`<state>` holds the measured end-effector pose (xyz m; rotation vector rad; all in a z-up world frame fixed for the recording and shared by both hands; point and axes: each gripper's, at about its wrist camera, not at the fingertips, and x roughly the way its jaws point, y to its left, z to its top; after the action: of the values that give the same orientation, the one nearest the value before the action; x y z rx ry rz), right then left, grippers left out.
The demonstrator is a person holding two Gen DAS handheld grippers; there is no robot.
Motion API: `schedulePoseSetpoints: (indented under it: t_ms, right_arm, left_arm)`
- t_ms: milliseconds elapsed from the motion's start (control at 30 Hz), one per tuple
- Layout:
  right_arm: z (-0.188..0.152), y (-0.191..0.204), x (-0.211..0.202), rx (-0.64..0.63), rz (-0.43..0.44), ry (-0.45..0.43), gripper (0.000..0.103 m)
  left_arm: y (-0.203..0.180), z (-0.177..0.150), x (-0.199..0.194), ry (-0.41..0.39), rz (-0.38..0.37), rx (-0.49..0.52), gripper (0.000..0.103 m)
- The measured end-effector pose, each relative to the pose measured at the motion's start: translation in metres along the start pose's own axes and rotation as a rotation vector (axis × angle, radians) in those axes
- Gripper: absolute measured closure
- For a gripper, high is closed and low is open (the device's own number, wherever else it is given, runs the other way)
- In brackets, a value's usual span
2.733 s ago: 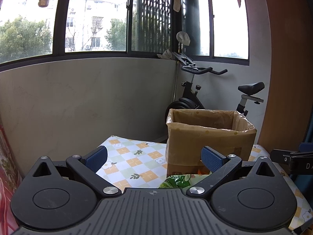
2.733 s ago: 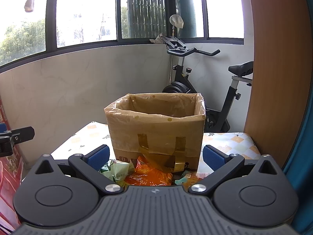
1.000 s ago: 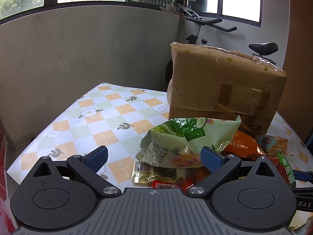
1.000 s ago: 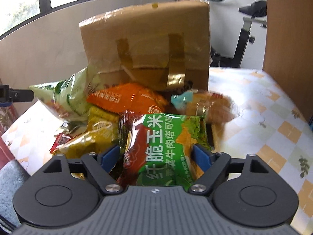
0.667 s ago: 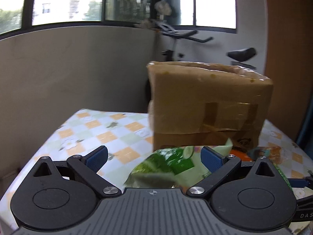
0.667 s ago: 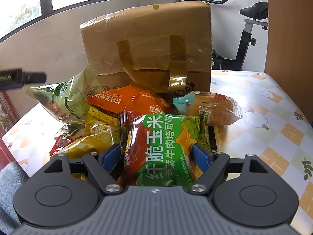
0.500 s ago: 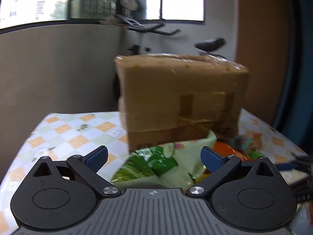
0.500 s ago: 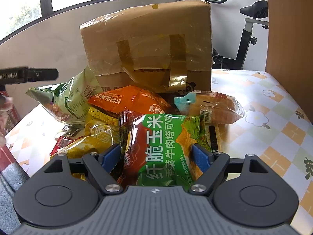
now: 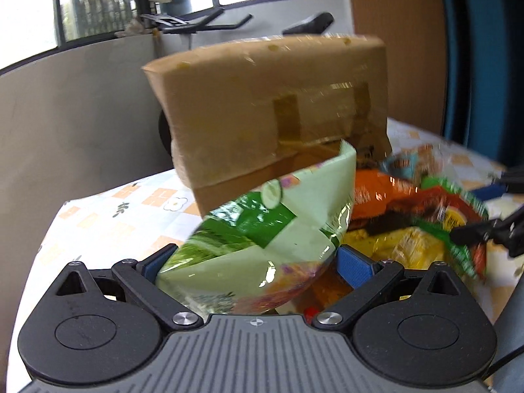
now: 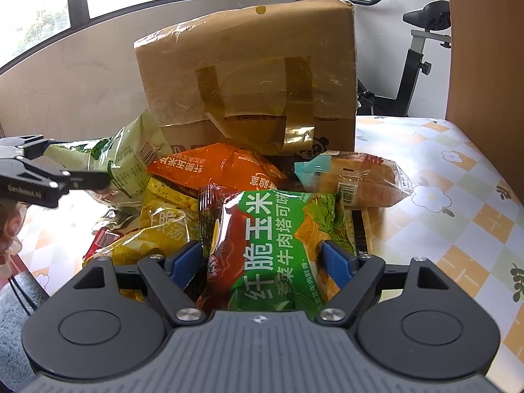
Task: Organize snacks
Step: 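Grasp the pale green chip bag with left tool while right tool grasps green corn-snack bag, then lift both held snack bags and carry them over the cardboard box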
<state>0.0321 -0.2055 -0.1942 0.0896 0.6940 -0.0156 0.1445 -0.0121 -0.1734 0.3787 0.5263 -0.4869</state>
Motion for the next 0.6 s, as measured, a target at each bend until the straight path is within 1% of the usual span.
schedulePoseSetpoints:
  t_ms: [100,200,300,333,367,400,467,533,600]
  right_arm:
    - [0.000,-0.001,-0.001,0.002,0.002,0.001,0.021]
    - [0.000,-0.001,0.000,-0.001,-0.002,0.005,0.021]
    - [0.001,-0.001,0.000,0.000,0.000,0.006,0.021]
    - [0.001,-0.002,0.000,0.001,0.001,0.006,0.021]
    - [0.001,-0.002,0.000,0.002,0.002,0.006,0.021]
    - [0.002,-0.002,-0.001,0.003,0.006,0.006,0.021]
    - [0.002,-0.003,-0.002,0.006,0.010,0.004,0.022]
    - [0.002,-0.004,-0.004,0.010,0.012,0.000,0.023]
    - [0.002,-0.004,-0.006,0.014,0.020,-0.005,0.024]
  left_arm:
    - [-0.008,0.000,0.008,-0.003,0.052,0.066,0.000]
    - [-0.007,0.002,0.019,0.014,0.084,0.027,0.000]
    - [-0.003,0.002,0.033,0.071,0.118,-0.023,0.003]
    - [-0.002,0.001,0.033,0.060,0.124,-0.035,0.012]
    - [-0.002,0.000,0.031,0.045,0.113,-0.044,0.022]
    - [-0.001,0.000,0.028,0.040,0.101,-0.057,0.025]
    - [0.002,-0.001,0.020,0.025,0.084,-0.088,0.034]
    - [0.004,-0.004,0.013,0.012,0.091,-0.123,0.037]
    - [0.003,-0.004,0.011,0.002,0.120,-0.149,0.038]
